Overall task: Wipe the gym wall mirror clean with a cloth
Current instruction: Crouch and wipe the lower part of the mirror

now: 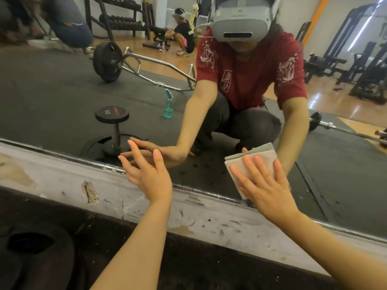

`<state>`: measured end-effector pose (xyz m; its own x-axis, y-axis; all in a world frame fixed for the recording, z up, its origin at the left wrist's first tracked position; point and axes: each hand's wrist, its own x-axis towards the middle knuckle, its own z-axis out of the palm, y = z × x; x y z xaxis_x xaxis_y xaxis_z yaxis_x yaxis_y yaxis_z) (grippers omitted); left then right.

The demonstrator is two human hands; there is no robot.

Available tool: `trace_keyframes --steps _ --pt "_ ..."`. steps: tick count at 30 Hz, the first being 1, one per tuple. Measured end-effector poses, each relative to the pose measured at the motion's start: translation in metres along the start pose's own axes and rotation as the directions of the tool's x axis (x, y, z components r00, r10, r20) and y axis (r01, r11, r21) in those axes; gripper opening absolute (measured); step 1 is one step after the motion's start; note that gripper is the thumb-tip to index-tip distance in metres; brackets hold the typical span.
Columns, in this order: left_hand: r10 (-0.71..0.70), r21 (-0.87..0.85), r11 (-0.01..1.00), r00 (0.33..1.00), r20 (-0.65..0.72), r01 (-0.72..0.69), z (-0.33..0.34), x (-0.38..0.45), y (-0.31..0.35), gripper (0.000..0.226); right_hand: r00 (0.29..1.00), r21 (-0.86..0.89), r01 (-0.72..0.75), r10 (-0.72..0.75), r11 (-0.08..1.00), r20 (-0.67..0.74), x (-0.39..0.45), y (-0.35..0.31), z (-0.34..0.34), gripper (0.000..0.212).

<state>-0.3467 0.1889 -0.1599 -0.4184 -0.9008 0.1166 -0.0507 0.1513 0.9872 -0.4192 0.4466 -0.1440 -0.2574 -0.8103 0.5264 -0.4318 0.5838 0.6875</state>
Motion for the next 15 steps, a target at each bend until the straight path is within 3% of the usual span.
trace_keyframes --steps 5,10,15 --pt "-0.011 -0.012 1.000 1.000 0.013 0.012 0.000 0.001 0.000 0.064 0.995 0.045 -0.098 0.097 0.994 0.010 0.016 -0.033 0.001 0.117" --pt "-0.004 -0.050 0.999 0.999 0.050 0.006 -0.004 0.002 -0.002 0.063 0.999 0.121 0.005 0.001 0.993 -0.049 0.087 -0.082 -0.012 0.084" --pt "-0.010 -0.095 0.995 0.992 0.127 0.022 -0.016 0.006 -0.005 0.058 0.999 0.172 0.047 -0.048 0.984 0.003 0.120 -0.087 -0.027 0.091"
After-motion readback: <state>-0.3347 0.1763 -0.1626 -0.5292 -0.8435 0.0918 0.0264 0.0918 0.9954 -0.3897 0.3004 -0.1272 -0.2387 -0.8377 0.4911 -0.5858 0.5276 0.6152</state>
